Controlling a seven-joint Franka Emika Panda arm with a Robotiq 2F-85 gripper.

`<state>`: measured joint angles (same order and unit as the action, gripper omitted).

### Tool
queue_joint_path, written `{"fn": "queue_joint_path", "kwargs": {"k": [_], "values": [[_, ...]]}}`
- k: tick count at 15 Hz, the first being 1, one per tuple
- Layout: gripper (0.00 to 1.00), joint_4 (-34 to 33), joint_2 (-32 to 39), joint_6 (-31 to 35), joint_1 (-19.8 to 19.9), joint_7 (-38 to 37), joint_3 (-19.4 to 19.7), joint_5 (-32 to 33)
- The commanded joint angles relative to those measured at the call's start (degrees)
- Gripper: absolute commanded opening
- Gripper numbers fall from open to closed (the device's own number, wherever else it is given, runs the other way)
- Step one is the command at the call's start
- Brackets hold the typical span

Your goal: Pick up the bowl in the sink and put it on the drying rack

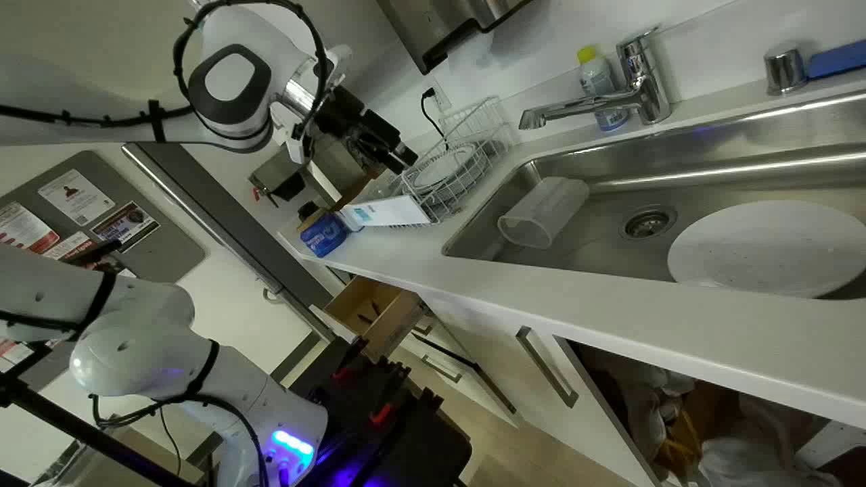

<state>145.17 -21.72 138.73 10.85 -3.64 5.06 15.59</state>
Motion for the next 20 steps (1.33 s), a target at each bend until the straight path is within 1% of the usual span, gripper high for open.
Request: {"fn": "queue_joint_path", "kwargs": {"k": [1,5,6,13,15,16,17,18,20], "values": [[1.0,-0.11,-0.02,-0.16,0.11,0.13,-0.11,-0.14],[1.0,-0.11,-0.02,-0.15,0.11,0.13,-0.11,-0.14],[1.0,-0.16,0.0,0.93,-0.45,1.52,-0.24,0.26],[1.0,2.9,0.04,6.45,-3.8,7.39,-5.21,9.93],[1.0,4.96,0.19,8.29,-4.71,9.59,-5.81,12.64],[1.0,5.8,0.59,9.5,-5.25,11.65,-5.5,13.3],[1.0,6.2,1.1,10.83,-6.72,15.87,-3.91,11.49],[1.0,4.75,0.81,7.79,-5.43,10.77,-5.71,11.65],[1.0,5.69,1.34,9.29,-6.08,13.58,-5.11,11.58]]}}
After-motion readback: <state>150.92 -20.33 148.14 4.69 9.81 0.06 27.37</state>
